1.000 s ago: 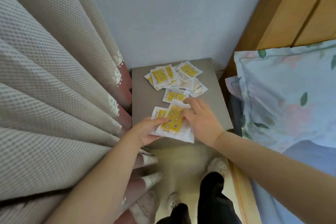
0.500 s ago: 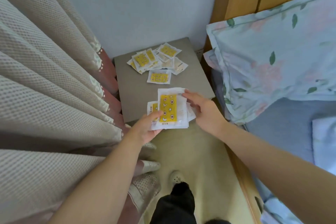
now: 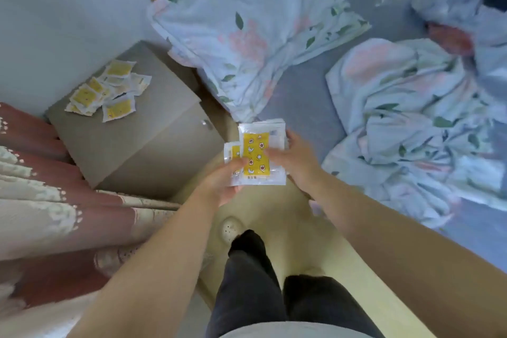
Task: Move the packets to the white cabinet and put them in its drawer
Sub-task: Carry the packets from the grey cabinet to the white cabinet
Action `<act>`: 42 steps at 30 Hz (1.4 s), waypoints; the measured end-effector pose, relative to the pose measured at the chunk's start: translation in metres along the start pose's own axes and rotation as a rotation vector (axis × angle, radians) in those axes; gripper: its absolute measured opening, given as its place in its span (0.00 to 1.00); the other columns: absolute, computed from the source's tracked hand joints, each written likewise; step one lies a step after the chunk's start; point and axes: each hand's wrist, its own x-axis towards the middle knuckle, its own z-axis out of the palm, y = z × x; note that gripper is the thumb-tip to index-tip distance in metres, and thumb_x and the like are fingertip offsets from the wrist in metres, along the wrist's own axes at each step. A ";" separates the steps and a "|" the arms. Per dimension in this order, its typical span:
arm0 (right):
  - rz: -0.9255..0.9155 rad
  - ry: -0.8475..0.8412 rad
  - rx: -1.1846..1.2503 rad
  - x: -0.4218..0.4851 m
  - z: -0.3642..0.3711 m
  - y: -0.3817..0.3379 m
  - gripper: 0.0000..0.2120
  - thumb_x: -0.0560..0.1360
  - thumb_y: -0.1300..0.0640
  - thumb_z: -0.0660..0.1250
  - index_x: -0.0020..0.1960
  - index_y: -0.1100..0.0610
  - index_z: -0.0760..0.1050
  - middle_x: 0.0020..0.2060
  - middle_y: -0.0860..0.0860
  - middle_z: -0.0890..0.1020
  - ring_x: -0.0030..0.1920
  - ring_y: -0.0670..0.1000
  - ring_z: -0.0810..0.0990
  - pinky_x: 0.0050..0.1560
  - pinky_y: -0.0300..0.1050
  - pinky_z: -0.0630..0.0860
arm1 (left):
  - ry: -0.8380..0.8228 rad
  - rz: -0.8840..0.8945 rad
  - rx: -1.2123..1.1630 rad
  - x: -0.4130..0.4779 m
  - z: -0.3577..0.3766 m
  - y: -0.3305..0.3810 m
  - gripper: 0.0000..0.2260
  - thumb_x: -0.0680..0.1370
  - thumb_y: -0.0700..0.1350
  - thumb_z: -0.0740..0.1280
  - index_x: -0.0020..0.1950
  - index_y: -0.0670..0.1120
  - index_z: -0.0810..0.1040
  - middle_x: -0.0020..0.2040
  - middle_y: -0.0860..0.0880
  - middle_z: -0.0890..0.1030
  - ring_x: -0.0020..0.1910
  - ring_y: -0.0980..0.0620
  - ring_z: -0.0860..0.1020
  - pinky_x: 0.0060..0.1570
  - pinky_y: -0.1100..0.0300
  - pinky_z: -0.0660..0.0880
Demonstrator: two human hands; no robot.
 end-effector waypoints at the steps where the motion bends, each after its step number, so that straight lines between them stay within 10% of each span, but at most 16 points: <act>1: 0.061 0.010 0.020 -0.012 -0.030 0.013 0.16 0.69 0.65 0.73 0.55 0.55 0.78 0.50 0.54 0.83 0.50 0.56 0.83 0.55 0.55 0.79 | -0.013 -0.009 0.119 -0.002 0.028 -0.014 0.22 0.67 0.43 0.77 0.59 0.43 0.77 0.56 0.43 0.81 0.53 0.47 0.80 0.57 0.51 0.76; 5: 0.174 0.114 0.217 -0.073 -0.141 0.063 0.14 0.69 0.64 0.74 0.54 0.59 0.79 0.46 0.55 0.85 0.48 0.55 0.84 0.48 0.51 0.81 | -0.091 -0.010 0.493 -0.014 0.141 -0.067 0.05 0.79 0.37 0.64 0.53 0.44 0.71 0.43 0.47 0.77 0.39 0.51 0.76 0.36 0.61 0.73; 11: 0.203 0.510 0.467 -0.178 -0.269 0.138 0.18 0.67 0.65 0.75 0.55 0.60 0.77 0.48 0.54 0.83 0.47 0.53 0.83 0.52 0.53 0.80 | -0.441 -0.141 0.830 -0.023 0.287 -0.158 0.08 0.75 0.36 0.69 0.52 0.44 0.80 0.50 0.46 0.83 0.55 0.44 0.80 0.55 0.55 0.75; 15: 0.207 0.724 0.667 -0.245 -0.345 0.183 0.13 0.68 0.69 0.74 0.48 0.58 0.77 0.46 0.55 0.83 0.44 0.53 0.83 0.47 0.51 0.81 | -0.618 -0.165 0.974 -0.041 0.381 -0.229 0.07 0.82 0.42 0.59 0.55 0.44 0.75 0.42 0.52 0.82 0.37 0.59 0.82 0.33 0.66 0.77; 25: 0.266 1.274 0.916 -0.471 -0.486 0.282 0.14 0.67 0.69 0.74 0.51 0.59 0.78 0.43 0.55 0.83 0.45 0.56 0.83 0.45 0.49 0.82 | -0.991 -0.308 1.372 -0.122 0.576 -0.450 0.07 0.79 0.34 0.63 0.50 0.44 0.78 0.41 0.49 0.84 0.42 0.51 0.83 0.48 0.53 0.80; 29: 0.239 1.464 1.107 -0.592 -0.509 0.346 0.10 0.70 0.70 0.71 0.50 0.62 0.78 0.37 0.51 0.81 0.31 0.46 0.82 0.25 0.35 0.76 | -1.122 -0.333 1.492 -0.201 0.620 -0.568 0.10 0.76 0.30 0.65 0.47 0.44 0.78 0.38 0.49 0.84 0.42 0.47 0.81 0.55 0.47 0.76; 35: 0.254 1.624 1.358 -0.778 -0.525 0.467 0.12 0.69 0.64 0.74 0.53 0.61 0.80 0.49 0.57 0.84 0.48 0.56 0.84 0.51 0.55 0.80 | -1.192 -0.419 1.498 -0.330 0.644 -0.768 0.11 0.76 0.28 0.63 0.47 0.43 0.77 0.34 0.50 0.84 0.36 0.51 0.82 0.41 0.55 0.79; 42: 0.287 1.724 1.437 -0.960 -0.551 0.555 0.07 0.70 0.66 0.73 0.47 0.60 0.80 0.45 0.56 0.84 0.43 0.54 0.84 0.46 0.49 0.81 | -1.153 -0.570 1.494 -0.451 0.652 -0.940 0.11 0.77 0.31 0.64 0.54 0.44 0.77 0.49 0.44 0.82 0.46 0.46 0.81 0.50 0.50 0.78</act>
